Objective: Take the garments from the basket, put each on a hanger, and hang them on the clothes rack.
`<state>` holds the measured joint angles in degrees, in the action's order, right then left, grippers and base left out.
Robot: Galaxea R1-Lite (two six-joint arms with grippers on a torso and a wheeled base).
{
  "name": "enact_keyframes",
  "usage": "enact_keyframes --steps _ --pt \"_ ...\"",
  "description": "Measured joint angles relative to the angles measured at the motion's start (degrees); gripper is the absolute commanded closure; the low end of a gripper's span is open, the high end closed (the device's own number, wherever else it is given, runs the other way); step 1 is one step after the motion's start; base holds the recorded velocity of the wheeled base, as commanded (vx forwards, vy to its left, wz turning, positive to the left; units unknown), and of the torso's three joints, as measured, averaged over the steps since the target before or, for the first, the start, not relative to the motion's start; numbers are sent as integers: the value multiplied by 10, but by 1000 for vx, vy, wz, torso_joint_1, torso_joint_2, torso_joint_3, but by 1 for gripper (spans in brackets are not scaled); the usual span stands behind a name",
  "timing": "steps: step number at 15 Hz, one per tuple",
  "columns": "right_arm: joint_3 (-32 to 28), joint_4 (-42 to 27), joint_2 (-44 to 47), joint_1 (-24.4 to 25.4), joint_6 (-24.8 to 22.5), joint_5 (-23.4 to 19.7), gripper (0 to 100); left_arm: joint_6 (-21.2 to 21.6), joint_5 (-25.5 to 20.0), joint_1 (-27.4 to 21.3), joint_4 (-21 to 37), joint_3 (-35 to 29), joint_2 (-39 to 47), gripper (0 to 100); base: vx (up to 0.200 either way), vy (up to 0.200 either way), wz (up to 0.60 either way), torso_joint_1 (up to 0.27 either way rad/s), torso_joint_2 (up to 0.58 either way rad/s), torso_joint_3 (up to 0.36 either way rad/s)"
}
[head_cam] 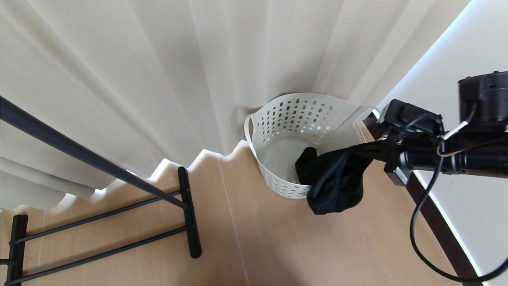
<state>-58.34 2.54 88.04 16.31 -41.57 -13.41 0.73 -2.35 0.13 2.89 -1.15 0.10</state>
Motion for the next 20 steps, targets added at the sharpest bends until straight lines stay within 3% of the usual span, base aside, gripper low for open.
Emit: enact_keyframes --steps 8,15,20 --pt "116 8 -195 80 150 48 100 2 0 0 0 0 0 0 0 0 0 0 0 0" --pt "144 17 -232 105 153 47 100 3 -2 0 0 0 0 0 0 0 0 0 0 0" --pt "157 87 -204 106 154 45 100 3 -3 0 0 0 0 0 0 0 0 1 3 100"
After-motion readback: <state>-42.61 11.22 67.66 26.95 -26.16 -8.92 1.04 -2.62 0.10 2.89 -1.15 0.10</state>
